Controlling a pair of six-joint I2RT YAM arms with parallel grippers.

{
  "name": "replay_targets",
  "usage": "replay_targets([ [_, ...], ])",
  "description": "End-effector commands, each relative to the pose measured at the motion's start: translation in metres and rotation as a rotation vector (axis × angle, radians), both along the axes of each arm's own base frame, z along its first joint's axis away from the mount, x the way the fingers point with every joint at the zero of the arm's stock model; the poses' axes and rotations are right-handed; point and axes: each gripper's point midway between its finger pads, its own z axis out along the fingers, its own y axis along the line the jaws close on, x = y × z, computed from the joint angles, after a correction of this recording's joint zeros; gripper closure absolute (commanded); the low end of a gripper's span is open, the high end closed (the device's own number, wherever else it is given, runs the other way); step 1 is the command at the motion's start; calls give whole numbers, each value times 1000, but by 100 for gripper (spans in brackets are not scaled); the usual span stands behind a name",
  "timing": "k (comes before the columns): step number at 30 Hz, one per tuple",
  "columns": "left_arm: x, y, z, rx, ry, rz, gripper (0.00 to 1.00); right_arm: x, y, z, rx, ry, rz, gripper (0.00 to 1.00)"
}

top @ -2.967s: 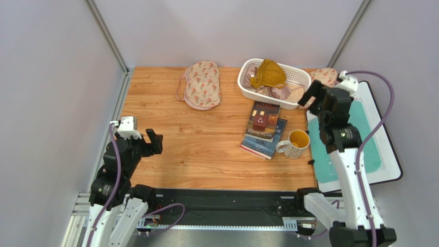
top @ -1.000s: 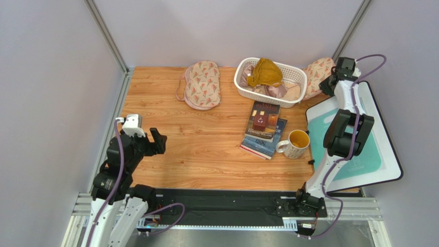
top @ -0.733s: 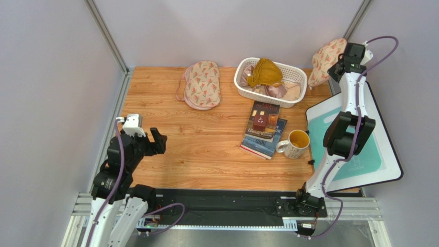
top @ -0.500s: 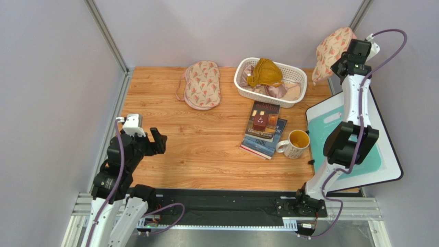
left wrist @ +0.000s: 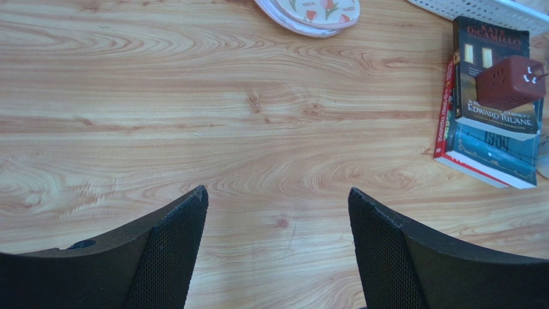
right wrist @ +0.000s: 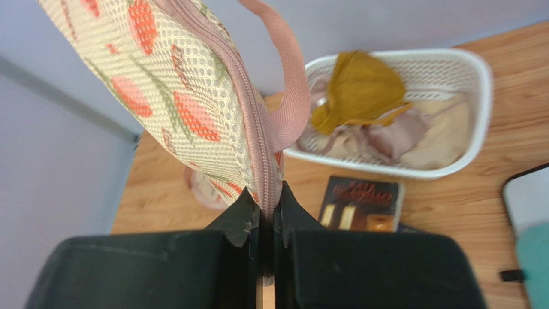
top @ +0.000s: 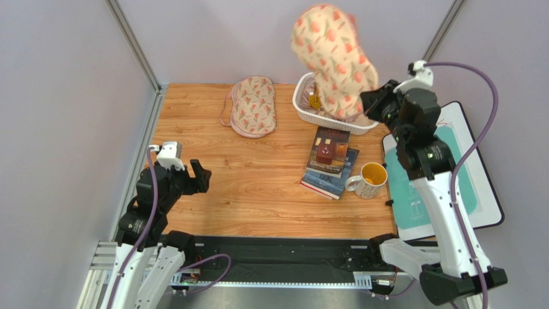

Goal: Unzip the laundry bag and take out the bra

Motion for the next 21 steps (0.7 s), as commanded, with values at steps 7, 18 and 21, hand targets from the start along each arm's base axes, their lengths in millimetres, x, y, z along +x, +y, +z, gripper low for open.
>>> replay_targets([
  [7,1,-16,8,-38,-40,-83,16,-71,153,-110,31,191,519,100],
  [18,-9,-37,-14,-129,52,-115,20,-129,249,-238,95,490,914,100],
  [21,-14,-45,-22,-144,73,-128,20,-131,257,-256,126,554,923,100],
])
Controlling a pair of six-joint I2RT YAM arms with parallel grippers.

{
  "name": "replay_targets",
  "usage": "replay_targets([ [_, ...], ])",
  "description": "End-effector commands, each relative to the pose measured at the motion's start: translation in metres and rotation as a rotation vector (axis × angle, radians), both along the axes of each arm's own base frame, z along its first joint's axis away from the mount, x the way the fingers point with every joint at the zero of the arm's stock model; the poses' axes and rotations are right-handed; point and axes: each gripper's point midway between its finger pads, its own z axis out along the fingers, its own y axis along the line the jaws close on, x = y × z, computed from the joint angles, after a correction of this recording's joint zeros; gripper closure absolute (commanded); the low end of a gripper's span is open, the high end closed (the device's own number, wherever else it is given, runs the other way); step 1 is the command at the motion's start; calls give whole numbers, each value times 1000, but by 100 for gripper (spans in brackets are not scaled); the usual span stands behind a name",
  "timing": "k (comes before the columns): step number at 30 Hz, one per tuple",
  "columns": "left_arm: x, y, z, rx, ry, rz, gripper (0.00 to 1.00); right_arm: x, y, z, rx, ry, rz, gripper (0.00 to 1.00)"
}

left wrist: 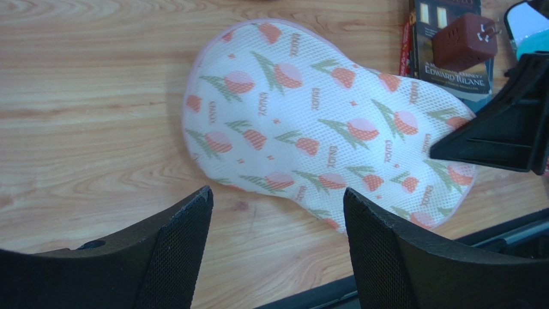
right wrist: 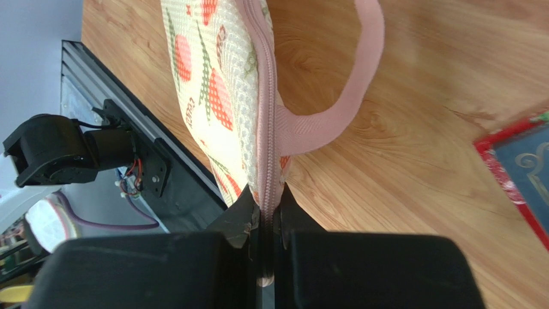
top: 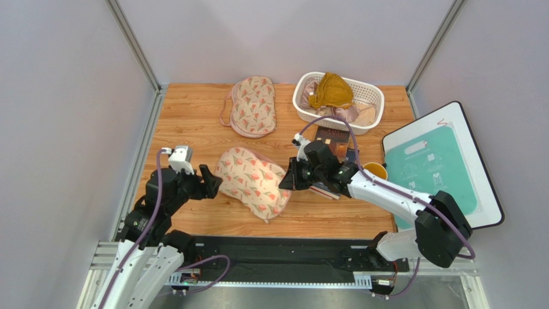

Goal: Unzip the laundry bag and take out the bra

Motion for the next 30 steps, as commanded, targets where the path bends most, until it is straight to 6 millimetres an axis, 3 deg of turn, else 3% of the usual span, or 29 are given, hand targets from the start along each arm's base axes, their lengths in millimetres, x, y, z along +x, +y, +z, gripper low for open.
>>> replay_targets([
  [1,-8,-17,-6,-62,29,-22,21,6,34,13,144,4,40,100],
  [3,-12,-26,-18,-50,64,-51,21,9,37,10,127,12,44,95],
  [4,-11,-27,-22,-43,72,-42,21,14,37,4,104,11,29,86],
  [5,-12,-30,-31,-41,96,-41,21,15,34,-1,76,19,16,63],
  [8,-16,-42,-47,-36,137,-77,21,28,24,-1,-6,-18,-38,36],
  [9,-19,-47,-50,-39,143,-98,21,30,20,1,-28,-32,-58,15],
  [12,-22,-49,-57,-25,153,-102,21,33,5,14,-87,-114,-106,11],
  [15,-23,-49,-58,-28,147,-108,21,15,0,23,-110,-177,-96,11],
  [17,-22,-50,-63,-31,147,-110,21,8,-8,12,-159,-202,-140,12],
  [18,-21,-53,-64,-38,146,-116,21,-7,-4,13,-168,-228,-120,12],
  [19,-23,-54,-70,-34,163,-124,21,-2,-13,11,-217,-273,-184,12],
  [22,-23,-57,-79,-22,187,-133,21,-21,-24,-6,-286,-267,-219,13],
  [30,-9,-68,-60,-42,129,-144,21,-75,18,-37,-226,-213,-106,23],
])
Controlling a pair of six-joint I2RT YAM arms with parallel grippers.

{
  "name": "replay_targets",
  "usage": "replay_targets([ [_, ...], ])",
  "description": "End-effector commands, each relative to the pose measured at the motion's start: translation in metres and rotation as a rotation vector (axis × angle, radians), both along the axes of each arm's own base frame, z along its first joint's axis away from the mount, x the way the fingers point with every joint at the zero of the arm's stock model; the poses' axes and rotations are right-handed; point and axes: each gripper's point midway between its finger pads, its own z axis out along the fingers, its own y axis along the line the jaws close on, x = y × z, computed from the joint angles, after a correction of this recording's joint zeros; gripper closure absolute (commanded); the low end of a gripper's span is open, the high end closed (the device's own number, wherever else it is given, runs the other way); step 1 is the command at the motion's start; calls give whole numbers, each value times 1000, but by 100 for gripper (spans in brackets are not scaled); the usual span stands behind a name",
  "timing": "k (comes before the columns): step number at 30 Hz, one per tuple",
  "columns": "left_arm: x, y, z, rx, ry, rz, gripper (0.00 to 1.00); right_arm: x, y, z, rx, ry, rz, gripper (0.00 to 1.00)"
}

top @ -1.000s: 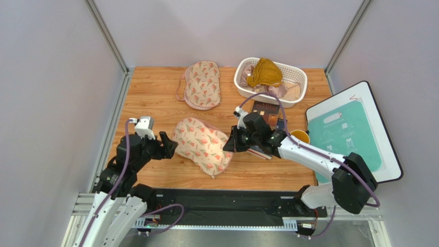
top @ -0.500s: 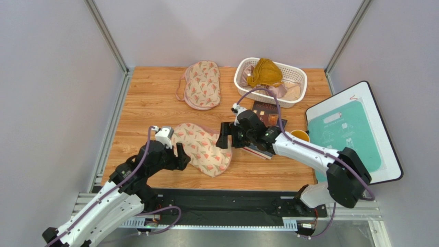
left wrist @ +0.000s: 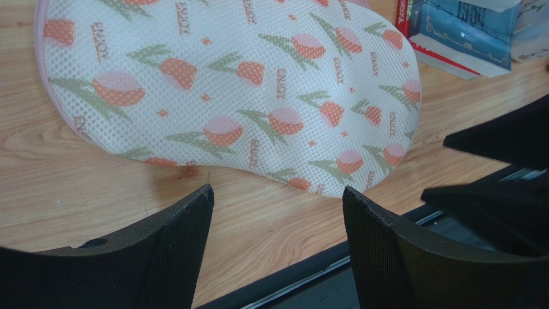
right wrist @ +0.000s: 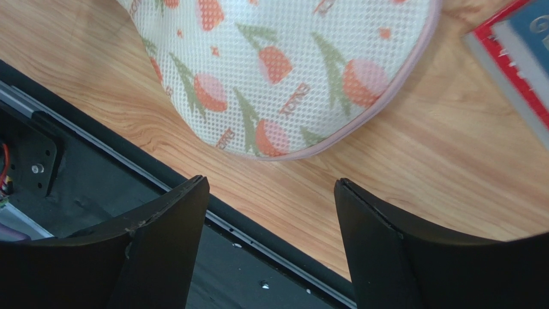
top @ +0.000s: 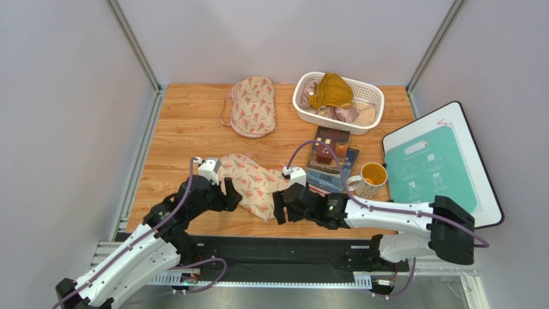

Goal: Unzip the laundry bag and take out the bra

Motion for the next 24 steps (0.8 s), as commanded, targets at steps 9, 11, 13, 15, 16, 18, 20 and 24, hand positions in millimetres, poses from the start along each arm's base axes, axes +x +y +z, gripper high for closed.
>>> replay_targets([
  [9,51,-9,25,121,-77,64,12,-33,83,-19,38,-44,-74,29],
  [11,61,-10,29,159,-90,63,11,-35,92,-27,31,-25,-79,32],
  [13,72,-3,26,199,-112,108,7,-36,97,-31,33,-12,-81,34],
  [15,80,-2,18,213,-103,112,7,-34,99,-38,33,-11,-102,36],
  [16,85,4,14,211,-88,137,7,-32,100,-38,41,-18,-111,37],
  [18,87,4,4,187,-60,139,7,-26,100,-42,37,-41,-141,39],
  [20,90,3,3,158,-66,138,7,-23,101,-46,30,-56,-157,41],
  [24,89,4,-10,151,-34,135,7,-15,97,-56,1,-77,-215,46],
])
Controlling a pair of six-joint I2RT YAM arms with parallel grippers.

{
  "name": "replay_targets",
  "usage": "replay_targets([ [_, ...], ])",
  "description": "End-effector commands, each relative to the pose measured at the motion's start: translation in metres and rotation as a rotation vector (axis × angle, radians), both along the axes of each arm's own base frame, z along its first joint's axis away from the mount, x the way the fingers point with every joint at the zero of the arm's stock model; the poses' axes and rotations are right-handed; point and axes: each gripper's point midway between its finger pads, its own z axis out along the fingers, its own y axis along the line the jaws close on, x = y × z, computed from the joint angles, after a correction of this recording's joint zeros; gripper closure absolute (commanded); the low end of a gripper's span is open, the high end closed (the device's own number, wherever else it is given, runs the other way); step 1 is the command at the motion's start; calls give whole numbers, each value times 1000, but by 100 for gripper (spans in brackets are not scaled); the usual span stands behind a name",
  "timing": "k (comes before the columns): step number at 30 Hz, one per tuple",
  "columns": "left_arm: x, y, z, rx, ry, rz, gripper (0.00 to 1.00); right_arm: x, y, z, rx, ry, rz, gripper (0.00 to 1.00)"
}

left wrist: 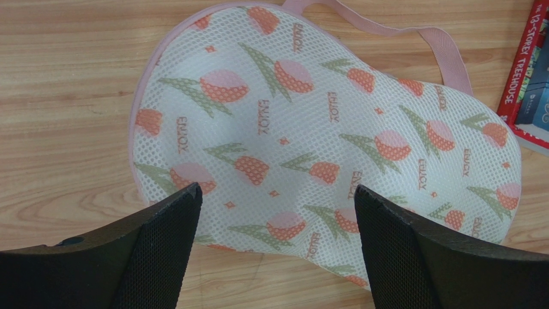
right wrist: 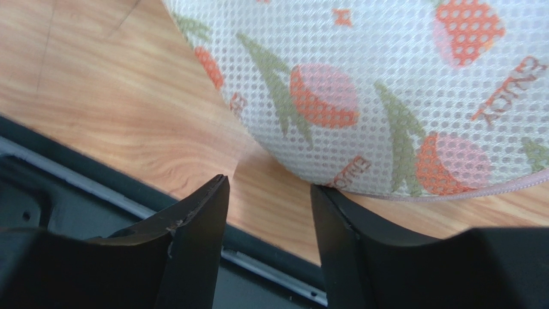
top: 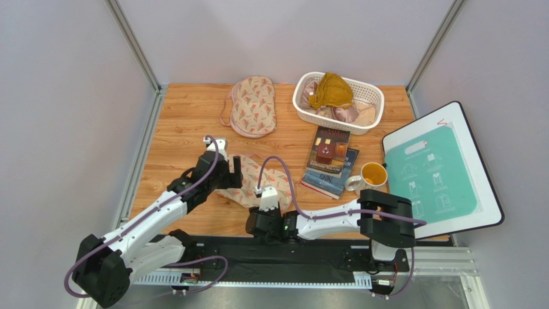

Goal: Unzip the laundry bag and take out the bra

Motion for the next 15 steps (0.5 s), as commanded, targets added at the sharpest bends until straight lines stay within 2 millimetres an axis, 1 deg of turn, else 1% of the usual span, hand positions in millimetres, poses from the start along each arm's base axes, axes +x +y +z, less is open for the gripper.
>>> replay_targets([
  [1,7,-7,-2,-42,-15,-21,7,20,14,5,51,-71,-117,47],
  [4,2,-3,-14,-47,17,-1,7,27,8,2,21,-108,-157,52],
  [5,-2,-1,-21,-46,34,-1,7,32,4,3,10,-135,-176,54],
  [7,-6,1,-24,-57,39,12,7,37,-2,3,-20,-163,-193,54],
  [8,-10,3,-30,-58,51,20,7,41,-5,5,-32,-192,-207,55],
  [9,-11,4,-31,-61,52,23,7,43,-13,4,-64,-206,-219,56],
  [11,-14,7,-34,-62,52,30,7,48,-19,6,-79,-233,-243,57],
  [15,-15,9,-36,-55,56,33,7,52,-22,6,-106,-271,-238,57],
])
